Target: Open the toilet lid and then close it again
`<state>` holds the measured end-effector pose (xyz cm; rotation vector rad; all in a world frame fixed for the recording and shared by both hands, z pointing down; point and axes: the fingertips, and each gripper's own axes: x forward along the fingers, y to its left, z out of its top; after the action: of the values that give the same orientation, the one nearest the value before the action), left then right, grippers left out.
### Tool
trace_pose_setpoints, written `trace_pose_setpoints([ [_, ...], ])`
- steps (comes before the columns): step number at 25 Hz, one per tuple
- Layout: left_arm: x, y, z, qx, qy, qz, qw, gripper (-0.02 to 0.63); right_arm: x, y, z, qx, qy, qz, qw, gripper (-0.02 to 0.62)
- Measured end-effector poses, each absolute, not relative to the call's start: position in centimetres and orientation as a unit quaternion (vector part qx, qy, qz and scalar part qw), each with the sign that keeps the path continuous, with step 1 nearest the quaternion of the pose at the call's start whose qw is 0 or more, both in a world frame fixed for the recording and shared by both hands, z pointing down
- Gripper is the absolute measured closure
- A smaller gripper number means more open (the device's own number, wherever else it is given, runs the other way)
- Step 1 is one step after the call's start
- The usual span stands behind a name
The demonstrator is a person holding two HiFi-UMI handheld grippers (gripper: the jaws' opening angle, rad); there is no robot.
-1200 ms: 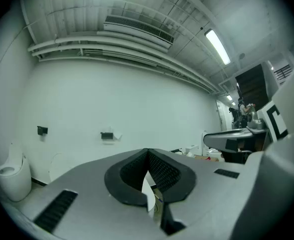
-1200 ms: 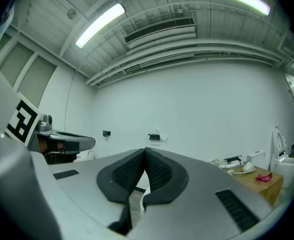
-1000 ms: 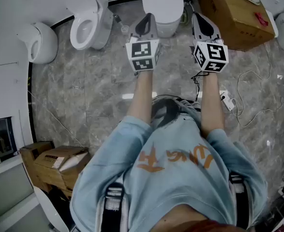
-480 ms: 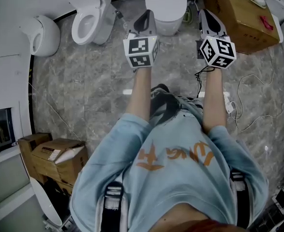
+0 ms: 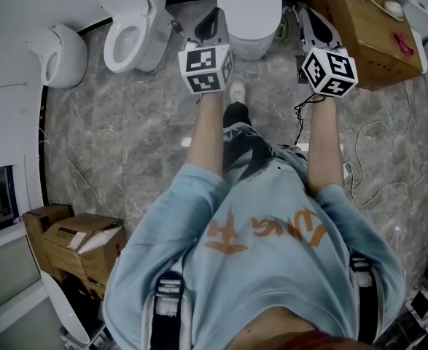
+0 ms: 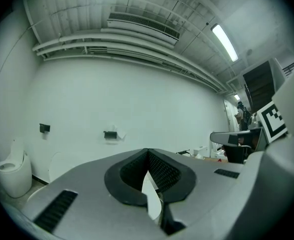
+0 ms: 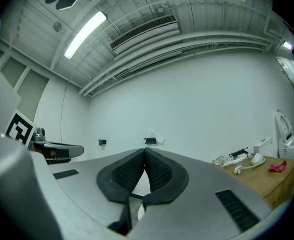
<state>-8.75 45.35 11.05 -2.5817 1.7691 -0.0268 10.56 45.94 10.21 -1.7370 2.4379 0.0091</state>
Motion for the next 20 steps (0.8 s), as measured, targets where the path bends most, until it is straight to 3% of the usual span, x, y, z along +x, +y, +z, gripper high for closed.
trace_pose_setpoints([
  [9,-10.7,32.6,13.4,-0.823,0.568,0.010,-0.009,0.583,7.9,33.2,11.2,-0.562,0.825,0.021,0.059,0.581],
  [20,-14.3,9.3,19.5,-0.845,0.527,-0.064,-0.060,0.583,2.9,9.8,18.1,-0.573,0.816,-0.076,0.005,0.581],
])
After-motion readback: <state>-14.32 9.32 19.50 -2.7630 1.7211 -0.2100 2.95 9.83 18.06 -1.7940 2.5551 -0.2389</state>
